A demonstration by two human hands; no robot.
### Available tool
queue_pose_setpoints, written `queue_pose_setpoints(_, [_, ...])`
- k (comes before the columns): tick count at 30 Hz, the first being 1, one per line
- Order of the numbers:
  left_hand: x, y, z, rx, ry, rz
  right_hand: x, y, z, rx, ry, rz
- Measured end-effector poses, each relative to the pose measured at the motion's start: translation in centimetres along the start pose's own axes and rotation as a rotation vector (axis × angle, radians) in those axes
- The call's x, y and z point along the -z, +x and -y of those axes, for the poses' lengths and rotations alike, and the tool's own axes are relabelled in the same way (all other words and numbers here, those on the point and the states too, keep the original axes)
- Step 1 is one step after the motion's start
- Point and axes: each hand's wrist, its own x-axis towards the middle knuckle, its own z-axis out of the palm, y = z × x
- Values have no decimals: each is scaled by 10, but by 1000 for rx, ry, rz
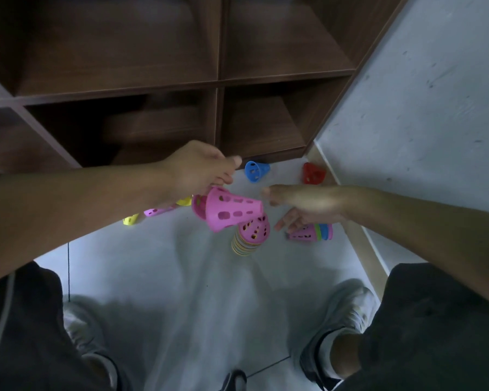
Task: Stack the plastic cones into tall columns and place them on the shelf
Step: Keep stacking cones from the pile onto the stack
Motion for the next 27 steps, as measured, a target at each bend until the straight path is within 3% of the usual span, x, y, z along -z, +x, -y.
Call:
queue_pose_setpoints(3, [4,-1,-9,59,-130,-24,-2,-13,23,137,91,-189])
queue_pose_setpoints(7, [7,-5,-21,86,-301,-81,-22,-36,41,275,231,-114])
queue_pose_setpoints(13, [0,-6,-29,51,-344,-138,-44,-38,42,369,291,-248])
queue_pose_setpoints(27, [5,4,-19,35,-306,-244,-29,-48,24,484,324,-53])
